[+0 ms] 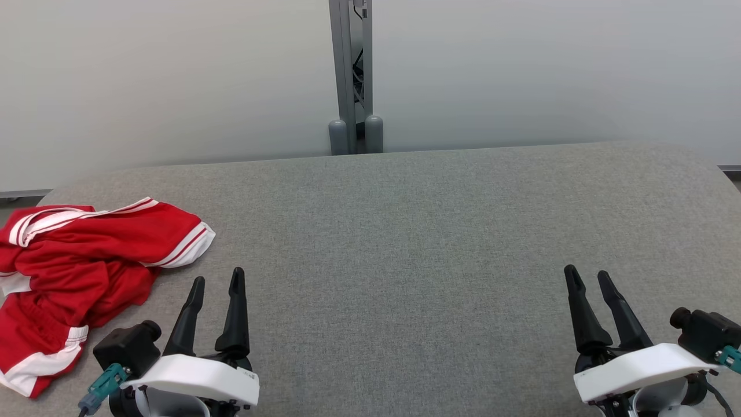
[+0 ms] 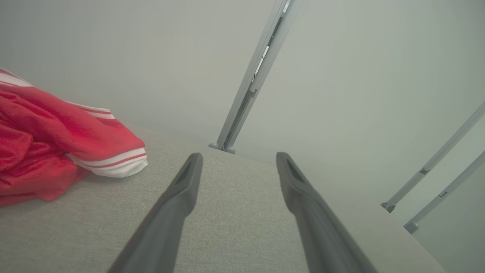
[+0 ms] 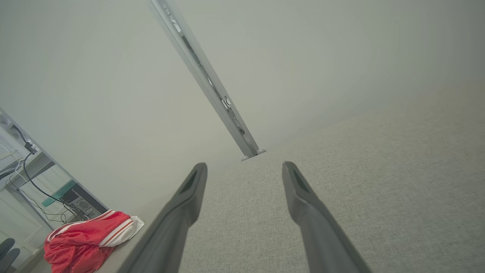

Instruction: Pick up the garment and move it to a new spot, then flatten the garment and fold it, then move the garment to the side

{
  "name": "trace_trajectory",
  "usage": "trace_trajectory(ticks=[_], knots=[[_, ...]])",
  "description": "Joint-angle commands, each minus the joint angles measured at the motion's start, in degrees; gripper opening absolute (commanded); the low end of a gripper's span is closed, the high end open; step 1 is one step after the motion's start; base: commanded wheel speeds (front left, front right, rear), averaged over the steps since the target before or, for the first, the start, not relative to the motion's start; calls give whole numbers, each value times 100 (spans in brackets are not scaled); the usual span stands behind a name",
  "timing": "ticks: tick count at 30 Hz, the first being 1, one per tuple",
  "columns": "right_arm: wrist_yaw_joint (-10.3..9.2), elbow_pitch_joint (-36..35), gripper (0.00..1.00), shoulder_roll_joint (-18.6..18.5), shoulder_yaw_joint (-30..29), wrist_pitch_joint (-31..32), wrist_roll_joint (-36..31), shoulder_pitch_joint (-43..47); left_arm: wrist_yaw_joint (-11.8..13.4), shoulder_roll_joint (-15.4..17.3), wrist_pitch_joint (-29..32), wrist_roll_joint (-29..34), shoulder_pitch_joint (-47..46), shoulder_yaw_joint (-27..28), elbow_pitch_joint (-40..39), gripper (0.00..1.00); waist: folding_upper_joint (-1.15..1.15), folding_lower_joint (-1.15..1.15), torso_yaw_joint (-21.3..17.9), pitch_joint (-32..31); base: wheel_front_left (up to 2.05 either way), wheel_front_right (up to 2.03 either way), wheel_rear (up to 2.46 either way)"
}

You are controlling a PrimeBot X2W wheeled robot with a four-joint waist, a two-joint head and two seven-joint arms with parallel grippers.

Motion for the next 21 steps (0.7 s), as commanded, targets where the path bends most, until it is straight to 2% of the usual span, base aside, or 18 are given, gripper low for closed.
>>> trace_trajectory(ticks=[1,21], knots=[[9,-113,100,-41,40,-84,-206,-20,2,61,-56,208,-9,-38,-84,100,0,0,0,-7,0,0,0],[10,-320,100,-32,201,-392,-1248,85,154,23,-302,1246,85,-176,-167,100,0,0,4,-64,0,0,0]])
